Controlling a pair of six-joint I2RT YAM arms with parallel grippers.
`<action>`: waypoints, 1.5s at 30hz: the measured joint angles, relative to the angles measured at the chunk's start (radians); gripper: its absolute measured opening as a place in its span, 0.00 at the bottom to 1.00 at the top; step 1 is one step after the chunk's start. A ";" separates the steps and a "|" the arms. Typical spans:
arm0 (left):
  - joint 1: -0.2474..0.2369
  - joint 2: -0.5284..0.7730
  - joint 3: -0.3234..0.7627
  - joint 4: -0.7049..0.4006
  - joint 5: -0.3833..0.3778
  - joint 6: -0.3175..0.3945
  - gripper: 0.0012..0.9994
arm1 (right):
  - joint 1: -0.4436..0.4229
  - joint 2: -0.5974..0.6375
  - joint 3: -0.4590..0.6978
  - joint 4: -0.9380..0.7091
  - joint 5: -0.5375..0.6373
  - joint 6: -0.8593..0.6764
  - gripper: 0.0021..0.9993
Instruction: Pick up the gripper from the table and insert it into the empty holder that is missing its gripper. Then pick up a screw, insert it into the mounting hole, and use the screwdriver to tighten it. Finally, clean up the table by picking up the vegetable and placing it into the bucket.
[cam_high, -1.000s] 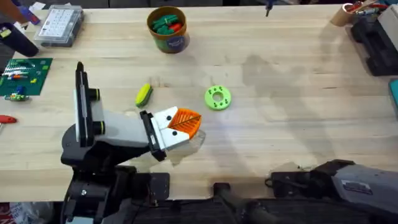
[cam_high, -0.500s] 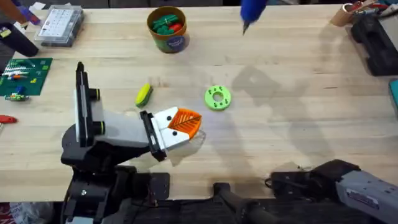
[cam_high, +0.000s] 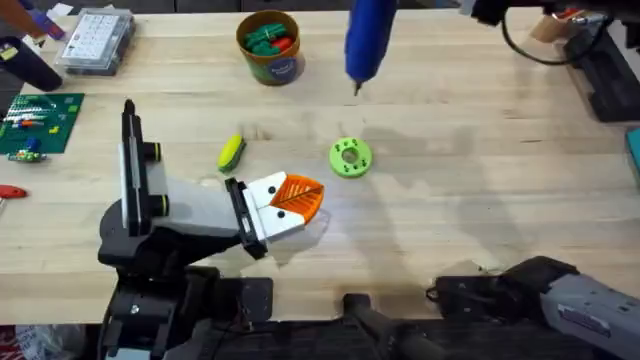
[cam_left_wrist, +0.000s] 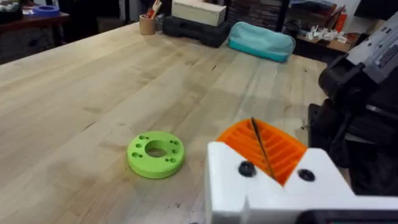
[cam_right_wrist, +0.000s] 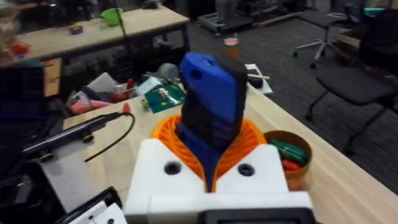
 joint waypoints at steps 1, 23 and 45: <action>0.000 0.000 0.000 0.000 0.000 0.000 0.00 | 0.012 0.000 -0.003 0.012 -0.006 0.001 0.02; 0.000 0.000 0.000 0.000 0.000 0.000 0.00 | 0.258 -0.002 -0.329 0.693 -0.059 0.225 0.02; 0.000 0.000 0.000 0.000 0.000 0.000 0.00 | 0.383 0.009 -0.329 0.698 -0.089 0.159 0.02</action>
